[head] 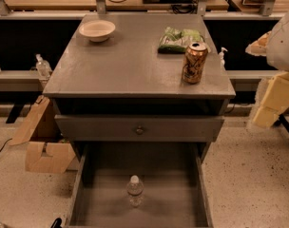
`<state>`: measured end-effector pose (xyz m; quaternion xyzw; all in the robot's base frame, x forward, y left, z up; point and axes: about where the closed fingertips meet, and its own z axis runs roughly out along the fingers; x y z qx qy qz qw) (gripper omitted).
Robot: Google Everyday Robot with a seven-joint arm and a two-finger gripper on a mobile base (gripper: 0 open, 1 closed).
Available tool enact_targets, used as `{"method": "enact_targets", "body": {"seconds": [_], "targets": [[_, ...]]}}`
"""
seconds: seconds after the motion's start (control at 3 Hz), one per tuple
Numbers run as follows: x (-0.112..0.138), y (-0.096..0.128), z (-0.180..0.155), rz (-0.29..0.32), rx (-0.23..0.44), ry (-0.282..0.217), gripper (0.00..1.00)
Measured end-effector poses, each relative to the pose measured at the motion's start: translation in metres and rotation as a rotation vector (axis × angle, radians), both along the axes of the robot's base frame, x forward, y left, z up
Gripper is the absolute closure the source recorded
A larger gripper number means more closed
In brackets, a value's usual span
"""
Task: Pick water bottle from middle drawer and place on counter
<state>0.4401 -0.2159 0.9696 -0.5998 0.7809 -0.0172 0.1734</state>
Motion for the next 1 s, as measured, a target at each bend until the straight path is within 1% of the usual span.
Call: {"method": "enact_targets", "body": {"seconds": [0.33, 0.67, 1.0], "targets": [[-0.003, 0.003, -0.063, 0.05, 0.177, 0.006, 0.0], [-0.018, 0.015, -0.127, 0.08, 0.364, -0.031, 0.0], [-0.013, 0.036, -0.18, 0.081, 0.564, -0.112, 0.0]]}}
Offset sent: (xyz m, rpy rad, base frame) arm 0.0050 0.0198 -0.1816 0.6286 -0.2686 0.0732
